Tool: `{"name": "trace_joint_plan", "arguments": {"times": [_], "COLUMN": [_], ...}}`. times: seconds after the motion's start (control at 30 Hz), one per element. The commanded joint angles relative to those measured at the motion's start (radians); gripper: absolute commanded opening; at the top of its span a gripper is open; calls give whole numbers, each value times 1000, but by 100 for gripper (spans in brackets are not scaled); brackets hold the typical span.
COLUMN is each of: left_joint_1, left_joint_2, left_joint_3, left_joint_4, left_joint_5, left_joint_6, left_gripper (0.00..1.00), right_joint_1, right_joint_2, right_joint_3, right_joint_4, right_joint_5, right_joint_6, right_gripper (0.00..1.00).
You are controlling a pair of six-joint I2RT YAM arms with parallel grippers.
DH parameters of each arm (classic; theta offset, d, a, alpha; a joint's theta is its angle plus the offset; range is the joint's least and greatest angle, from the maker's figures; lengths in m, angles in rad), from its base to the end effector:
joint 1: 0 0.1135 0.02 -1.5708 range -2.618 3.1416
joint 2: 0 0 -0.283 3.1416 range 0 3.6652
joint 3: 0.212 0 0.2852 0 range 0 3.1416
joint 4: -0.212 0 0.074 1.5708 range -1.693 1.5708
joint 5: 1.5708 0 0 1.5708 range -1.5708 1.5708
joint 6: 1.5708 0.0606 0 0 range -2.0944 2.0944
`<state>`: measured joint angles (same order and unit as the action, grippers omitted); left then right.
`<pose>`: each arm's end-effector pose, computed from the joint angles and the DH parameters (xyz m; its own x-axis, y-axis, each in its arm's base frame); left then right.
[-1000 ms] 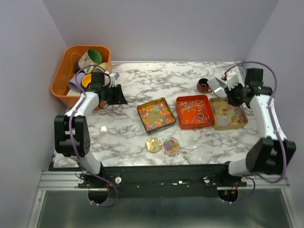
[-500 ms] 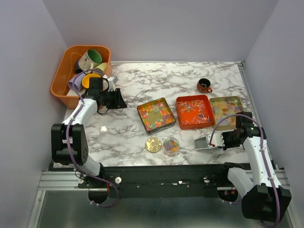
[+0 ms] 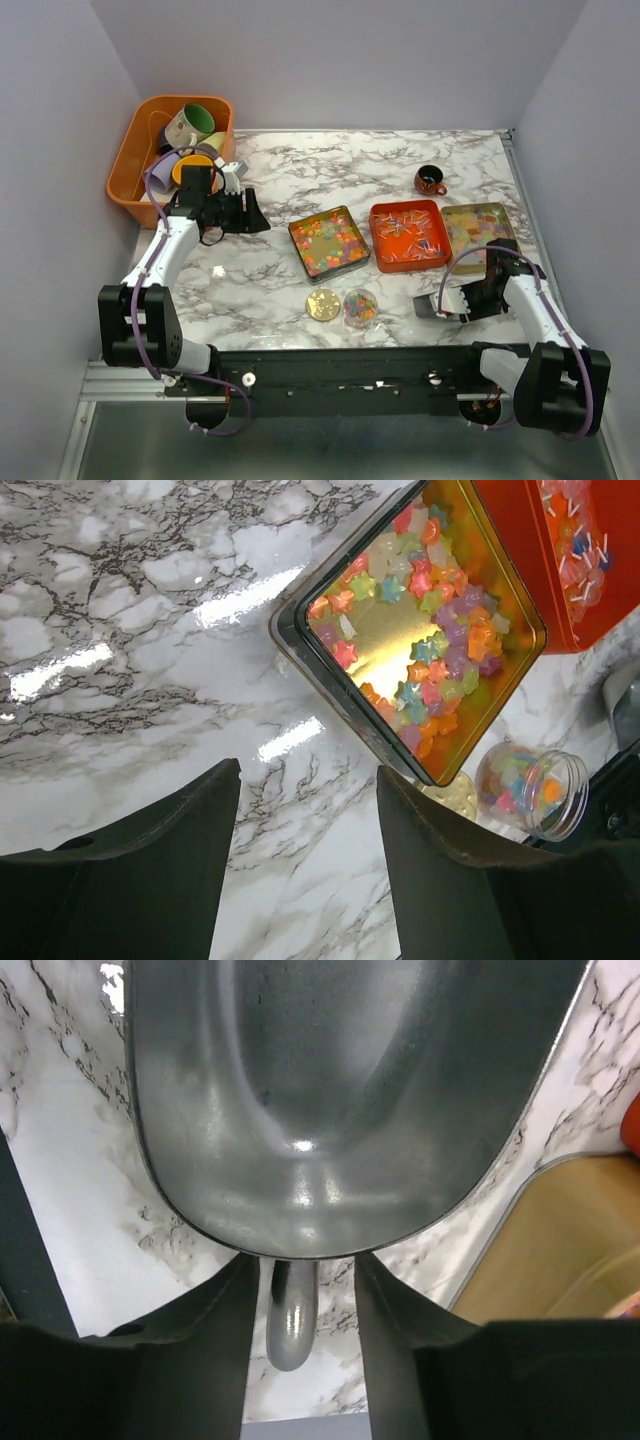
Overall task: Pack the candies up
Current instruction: Place the spatula at the center of the board, then pick up the bottle lid at the center of the board.
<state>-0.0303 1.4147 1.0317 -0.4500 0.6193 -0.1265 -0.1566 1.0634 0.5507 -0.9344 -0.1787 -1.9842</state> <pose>0.3388 -0.0455 0.2533 -0.7861 -0.0789 -0.6131 0.3183 0.7985 -0.5109 0.1710 -0.0161 0.1438 0.2731 -0.9555 -0.1120 -0.9506 -0.2501 -0.1839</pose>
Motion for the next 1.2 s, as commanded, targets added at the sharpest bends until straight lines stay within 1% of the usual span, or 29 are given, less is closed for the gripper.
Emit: {"name": "trace_joint_plan", "arguments": {"times": [0.0, 0.03, 0.1, 0.13, 0.17, 0.2, 0.23, 0.27, 0.3, 0.33, 0.37, 0.4, 0.47, 0.5, 0.53, 0.57, 0.6, 0.67, 0.7, 0.73, 0.83, 0.93, 0.97, 1.0, 1.07, 1.17], "left_joint_1": [1, 1, 1, 1, 1, 0, 3, 6, 10, 12, 15, 17, 20, 21, 21, 21, 48, 61, 69, 79, 102, 174, 200, 213, 225, 239], "left_joint_2": [-28, -30, -39, -43, -51, -54, -59, -69, -74, -79, -91, -97, -121, -128, -137, -158, -167, -195, -206, -214, -226, -247, -259, -267, -287, -312], "left_joint_3": [30, 34, 33, 27, 12, 2, -8, -31, -39, -45, -53, -58, -67, -71, -76, -88, -94, -113, -119, -121, -116, -127, -131, -133, -139, -153], "left_joint_4": [-82, -94, -93, -81, -72, -61, -41, -32, -23, -15, -13, -10, -4, -1, 4, 7, 11, 20, 27, 33, 60, 95, 99, 100, 99, 108], "left_joint_5": [52, 59, 68, 62, 53, 21, 7, 0, -4, -4, -1, 0, -15, -26, -58, -72, -82, -96, -99, -98, -122, -89, -84, -78, -79, -75], "left_joint_6": [47, 50, 51, 50, 28, 9, -7, -34, -45, -53, -58, -64, -76, -90, -99, -108, -116, -122, -122, -104, -93, -145, -169, -176, -183, -190], "left_gripper": [69, 69, 70, 70, 70, 75, 81, 87, 99, 99, 99, 99, 99, 99, 99, 98, 99, 99, 99, 99, 98, 98, 99, 98, 98, 98], "right_joint_1": [0, 2, 2, 0, 2, 3, 6, 17, 72, 121, 171, 286, 403, 516, 572, 621, 711, 787, 849, 877, 966, 1048, 1065, 1087, 1114, 1152], "right_joint_2": [9, 9, 13, 17, 23, 44, 59, 73, 89, 118, 125, 136, 151, 161, 174, 225, 254, 361, 406, 444, 572, 670, 681, 687, 685, 713], "right_joint_3": [79, 175, 291, 437, 503, 578, 636, 732, 767, 788, 807, 808, 792, 769, 769, 772, 781, 831, 854, 903, 951, 989, 982, 967, 925, 879], "right_joint_4": [-4, -76, -177, -264, -292, -309, -322, -325, -326, -295, -262, -230, -124, -86, -45, -35, -27, -21, -26, -46, -37, -53, -60, -58, 15, 54], "right_joint_5": [1, -10, -80, -134, -265, -339, -411, -533, -574, -594, -593, -593, -555, -533, -515, -480, -467, -438, -432, -426, -417, -377, -378, -377, -354, -347], "right_joint_6": [62, 118, 174, 262, 327, 397, 476, 615, 674, 738, 871, 915, 991, 1002, 999, 987, 980, 976, 970, 960, 927, 860, 798, 774, 759, 743], "right_gripper": [53, 53, 54, 55, 58, 82, 98, 100, 100, 100, 100, 100, 99, 99, 99, 99, 98, 98, 98, 98, 99, 98, 98, 97, 97, 96]}}
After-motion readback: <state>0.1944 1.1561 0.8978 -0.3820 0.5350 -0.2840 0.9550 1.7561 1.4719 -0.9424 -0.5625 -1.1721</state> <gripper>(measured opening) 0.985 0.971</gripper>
